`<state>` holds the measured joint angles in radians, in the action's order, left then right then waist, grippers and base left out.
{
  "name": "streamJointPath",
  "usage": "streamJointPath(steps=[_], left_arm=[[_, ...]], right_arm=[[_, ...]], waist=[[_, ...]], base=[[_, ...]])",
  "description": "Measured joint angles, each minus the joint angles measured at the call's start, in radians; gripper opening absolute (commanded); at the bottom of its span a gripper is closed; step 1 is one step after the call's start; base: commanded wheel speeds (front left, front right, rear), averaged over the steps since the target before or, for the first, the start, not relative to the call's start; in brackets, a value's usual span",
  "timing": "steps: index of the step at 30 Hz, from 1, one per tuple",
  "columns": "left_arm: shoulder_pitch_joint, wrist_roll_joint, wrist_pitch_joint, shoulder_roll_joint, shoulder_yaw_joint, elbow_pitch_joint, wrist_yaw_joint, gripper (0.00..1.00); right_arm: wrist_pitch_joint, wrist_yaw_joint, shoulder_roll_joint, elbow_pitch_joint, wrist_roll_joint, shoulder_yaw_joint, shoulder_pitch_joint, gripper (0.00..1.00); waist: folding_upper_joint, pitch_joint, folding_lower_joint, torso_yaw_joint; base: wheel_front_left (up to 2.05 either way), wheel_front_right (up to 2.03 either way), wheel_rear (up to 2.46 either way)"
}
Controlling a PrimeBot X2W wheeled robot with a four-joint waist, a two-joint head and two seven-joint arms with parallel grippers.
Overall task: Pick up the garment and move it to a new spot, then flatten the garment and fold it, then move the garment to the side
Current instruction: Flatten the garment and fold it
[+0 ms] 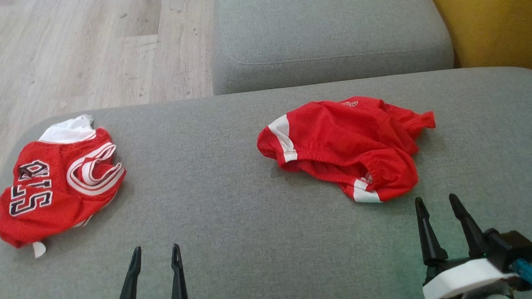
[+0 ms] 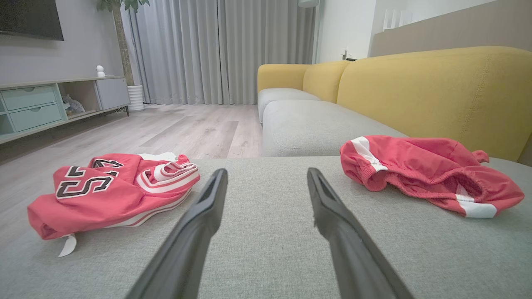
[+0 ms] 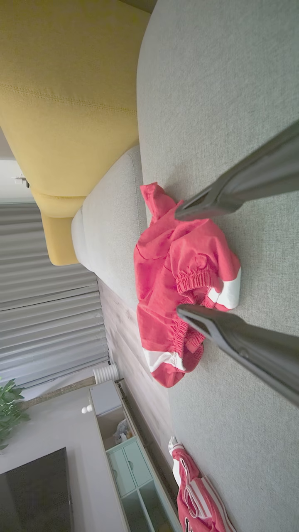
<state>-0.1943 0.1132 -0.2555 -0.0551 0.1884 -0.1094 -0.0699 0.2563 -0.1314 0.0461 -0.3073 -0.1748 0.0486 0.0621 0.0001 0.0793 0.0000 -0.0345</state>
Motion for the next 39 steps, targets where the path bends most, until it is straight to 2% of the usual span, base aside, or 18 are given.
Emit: streamJointPath(steps=[30, 33, 39], left_arm=[[0.006, -0.009, 0.000, 0.000, 0.026, -0.024, 0.001, 1.00], [0.025, -0.012, 0.000, 0.000, 0.054, -0.046, 0.010, 1.00], [0.173, -0.113, 0.000, -0.001, 0.153, -0.129, 0.066, 1.00]], right_arm=[[0.000, 0.000, 0.000, -0.007, -0.001, 0.022, 0.000, 1.00], [0.000, 0.000, 0.000, -0.004, -0.001, 0.022, -0.001, 1.00], [0.000, 0.000, 0.000, 0.010, -0.001, 0.035, -0.017, 1.00]], waist=[[0.0000, -0.020, 0.0000, 0.039], [0.0000, -0.037, 0.0000, 0.058], [0.0000, -0.093, 0.0001, 0.105]], base=[[0.00, 0.00, 0.00], [0.00, 0.00, 0.00], [0.00, 0.00, 0.00]])
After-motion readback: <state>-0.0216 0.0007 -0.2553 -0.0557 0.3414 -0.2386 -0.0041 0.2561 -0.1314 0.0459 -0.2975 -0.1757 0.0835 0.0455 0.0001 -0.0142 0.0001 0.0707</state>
